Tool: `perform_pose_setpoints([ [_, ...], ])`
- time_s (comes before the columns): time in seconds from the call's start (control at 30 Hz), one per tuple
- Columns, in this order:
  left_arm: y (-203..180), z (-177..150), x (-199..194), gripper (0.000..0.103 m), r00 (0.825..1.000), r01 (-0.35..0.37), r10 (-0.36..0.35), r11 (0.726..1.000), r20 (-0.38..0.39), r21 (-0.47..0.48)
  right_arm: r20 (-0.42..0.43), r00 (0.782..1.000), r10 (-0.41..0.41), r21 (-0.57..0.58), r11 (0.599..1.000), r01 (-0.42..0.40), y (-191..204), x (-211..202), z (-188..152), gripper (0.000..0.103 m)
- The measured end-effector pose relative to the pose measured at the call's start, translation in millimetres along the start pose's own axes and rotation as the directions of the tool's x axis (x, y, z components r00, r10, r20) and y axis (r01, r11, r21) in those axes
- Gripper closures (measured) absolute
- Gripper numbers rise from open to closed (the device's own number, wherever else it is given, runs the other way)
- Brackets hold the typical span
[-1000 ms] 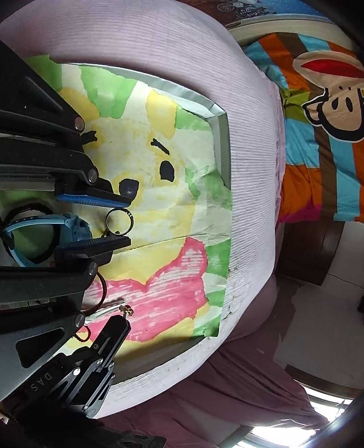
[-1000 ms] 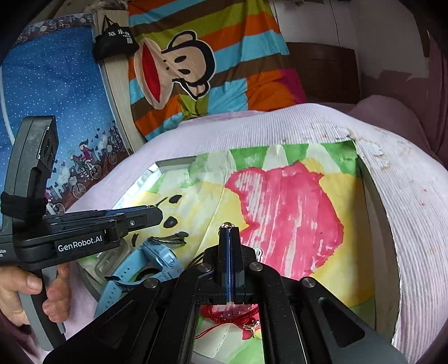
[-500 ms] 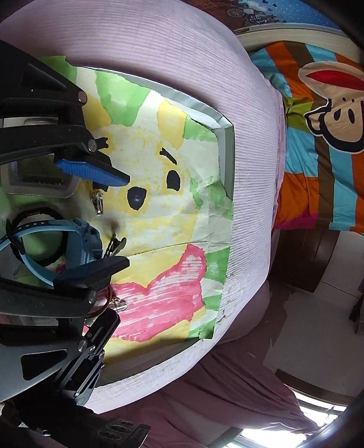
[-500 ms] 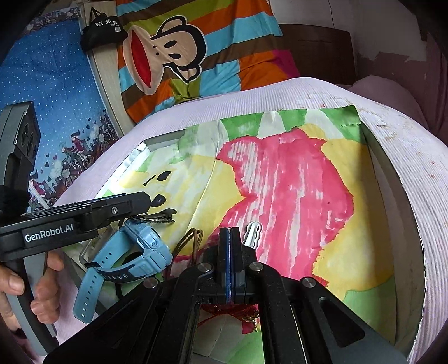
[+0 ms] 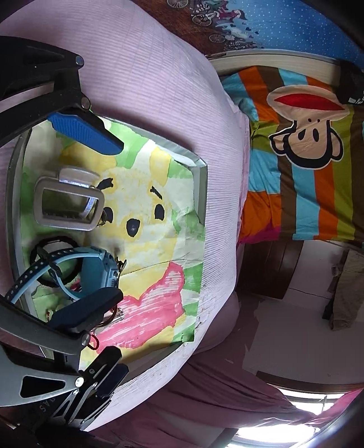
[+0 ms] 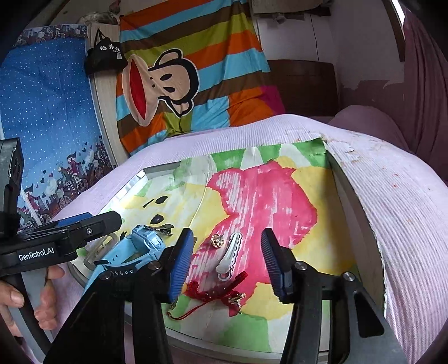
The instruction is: Organize jewelry
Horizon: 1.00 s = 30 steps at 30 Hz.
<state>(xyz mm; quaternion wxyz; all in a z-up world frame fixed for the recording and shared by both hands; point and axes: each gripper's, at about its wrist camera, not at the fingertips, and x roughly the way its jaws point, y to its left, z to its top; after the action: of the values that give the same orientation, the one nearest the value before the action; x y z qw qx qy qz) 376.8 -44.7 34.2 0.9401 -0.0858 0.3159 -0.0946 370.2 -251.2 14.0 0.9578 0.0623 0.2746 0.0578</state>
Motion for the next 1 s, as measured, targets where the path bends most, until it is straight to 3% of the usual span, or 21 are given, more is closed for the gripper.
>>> perform_pose_setpoints([
  [0.17,7.8,-9.2,-21.6,0.000,0.995,-0.034,0.034,0.999,0.091,-0.004,0.075,0.997,-0.008,0.007,1.000,0.007,-1.9,-22.5,-1.9,0.034],
  [0.23,8.4,-12.6,-29.6,0.000,0.992,-0.041,0.041,0.999,0.119,0.002,0.102,0.995,-0.008,0.007,1.000,0.007,-1.8,-31.8,-3.3,0.015],
  [0.43,11.3,-21.9,-51.7,0.000,0.978,-0.061,0.058,0.998,0.200,0.012,0.153,0.988,-0.009,-0.022,1.000,0.013,4.0,-53.7,-8.3,0.002],
  [1.0,15.1,-53.8,-113.3,0.000,0.938,-0.110,0.101,0.994,0.331,0.006,0.240,0.971,0.009,-0.030,1.000,-0.002,13.0,-110.8,-28.1,0.001],
])
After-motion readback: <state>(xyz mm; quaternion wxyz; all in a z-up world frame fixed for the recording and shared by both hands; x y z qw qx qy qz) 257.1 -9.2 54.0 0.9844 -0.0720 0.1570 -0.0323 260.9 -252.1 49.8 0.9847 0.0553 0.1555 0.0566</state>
